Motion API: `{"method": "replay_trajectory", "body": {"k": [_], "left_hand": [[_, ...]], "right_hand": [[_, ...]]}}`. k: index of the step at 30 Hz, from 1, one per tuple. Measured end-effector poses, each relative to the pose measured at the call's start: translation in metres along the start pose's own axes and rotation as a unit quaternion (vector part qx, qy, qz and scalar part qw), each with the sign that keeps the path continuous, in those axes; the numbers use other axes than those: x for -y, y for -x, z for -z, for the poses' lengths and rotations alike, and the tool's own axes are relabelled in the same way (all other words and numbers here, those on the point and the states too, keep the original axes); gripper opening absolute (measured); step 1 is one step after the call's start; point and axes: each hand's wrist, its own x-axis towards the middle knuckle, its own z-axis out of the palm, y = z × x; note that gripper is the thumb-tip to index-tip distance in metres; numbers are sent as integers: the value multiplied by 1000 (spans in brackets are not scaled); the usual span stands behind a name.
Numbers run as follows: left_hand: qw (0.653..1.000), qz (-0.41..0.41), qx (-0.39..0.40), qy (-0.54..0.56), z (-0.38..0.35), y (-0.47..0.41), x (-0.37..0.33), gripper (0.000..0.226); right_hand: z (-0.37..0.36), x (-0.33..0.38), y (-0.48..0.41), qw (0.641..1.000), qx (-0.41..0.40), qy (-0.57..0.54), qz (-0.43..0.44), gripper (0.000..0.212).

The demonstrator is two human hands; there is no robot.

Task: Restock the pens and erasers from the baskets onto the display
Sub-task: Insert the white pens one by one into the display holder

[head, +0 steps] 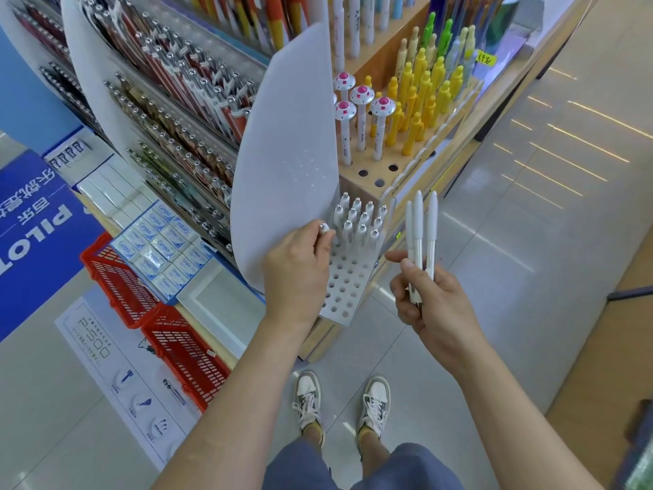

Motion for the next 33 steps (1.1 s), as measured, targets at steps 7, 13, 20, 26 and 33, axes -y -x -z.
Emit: {"method": "replay_trajectory", "body": {"k": [7, 13, 20, 26, 33], "left_hand": [[996, -15, 47, -74, -12, -4, 7, 19], [985, 9, 83, -153, -20, -10, 0, 24], [955, 79, 174, -227, -19, -12, -3, 36], [947, 90, 208, -226, -17, -18, -6, 38], [973, 96, 149, -146, -5, -11, -12, 39]], "right_hand": [[1, -1, -3, 1000, 14, -15, -20, 26], [2, -1, -3, 1000, 24, -7, -8, 25], [3, 1, 0, 999, 35, 5, -2, 21], [1, 0, 2, 999, 37, -5, -5, 20], [4, -4, 4, 998, 50, -29, -9, 23]]}}
